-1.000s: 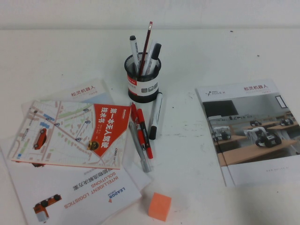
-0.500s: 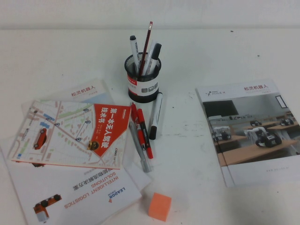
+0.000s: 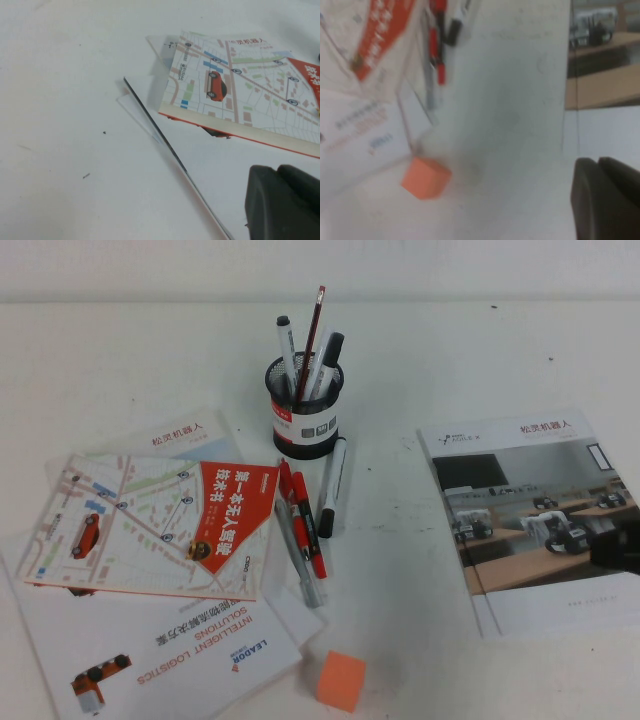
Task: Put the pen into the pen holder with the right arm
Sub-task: Pick up the pen on the table
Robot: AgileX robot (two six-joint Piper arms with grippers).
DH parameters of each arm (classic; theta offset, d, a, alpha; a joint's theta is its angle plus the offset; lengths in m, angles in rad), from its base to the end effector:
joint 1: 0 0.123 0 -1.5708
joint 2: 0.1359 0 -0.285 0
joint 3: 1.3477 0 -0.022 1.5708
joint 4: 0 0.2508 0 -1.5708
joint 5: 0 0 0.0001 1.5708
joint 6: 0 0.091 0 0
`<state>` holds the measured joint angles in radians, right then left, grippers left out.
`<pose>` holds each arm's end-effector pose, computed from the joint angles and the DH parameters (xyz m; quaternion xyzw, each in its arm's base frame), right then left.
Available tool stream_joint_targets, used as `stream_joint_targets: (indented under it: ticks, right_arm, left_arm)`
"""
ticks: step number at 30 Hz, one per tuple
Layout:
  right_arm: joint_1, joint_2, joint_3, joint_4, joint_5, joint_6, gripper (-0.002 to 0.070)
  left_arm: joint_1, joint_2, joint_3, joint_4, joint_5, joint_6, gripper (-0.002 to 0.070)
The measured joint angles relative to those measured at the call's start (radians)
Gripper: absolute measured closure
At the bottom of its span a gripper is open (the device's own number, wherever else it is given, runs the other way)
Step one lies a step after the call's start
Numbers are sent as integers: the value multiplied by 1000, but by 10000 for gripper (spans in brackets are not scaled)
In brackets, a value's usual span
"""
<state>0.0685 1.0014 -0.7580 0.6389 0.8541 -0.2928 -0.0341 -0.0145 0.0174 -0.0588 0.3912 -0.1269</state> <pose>0.1786 0.0533 0.3006 -0.0333 0.9214 0.2534 0.2928 0.0518 -0.0038 0.1730 -0.0527 0.8050 -0.0725 0.5865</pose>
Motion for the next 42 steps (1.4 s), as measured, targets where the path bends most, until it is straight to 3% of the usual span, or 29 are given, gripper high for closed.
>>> stream_joint_targets:
  ticks: [8,11,18,30,33,38,42]
  right_arm:
    - [348,351,-298,-619,163,469,696]
    - [425,490,-452,-730,259,537,696]
    - [451,769,-745,-698,356,555,696]
    - [452,1011,-1033,-572,369,626,687]
    - [452,1072,-1125,-556,373,635,630]
    - [452,1165,-1269,-507,373,635,398]
    - [456,1231,-1346,-502,375,655,350]
  left_arm:
    - [0,0,0,0,0,0,678]
    - [0,0,0,0,0,0,678]
    - [0,0,0,0,0,0,678]
    - [0,0,0,0,0,0,678]
    - [0,0,0,0,0,0,677]
    - [0,0,0,0,0,0,678]
    - [0,0,0,0,0,0,677]
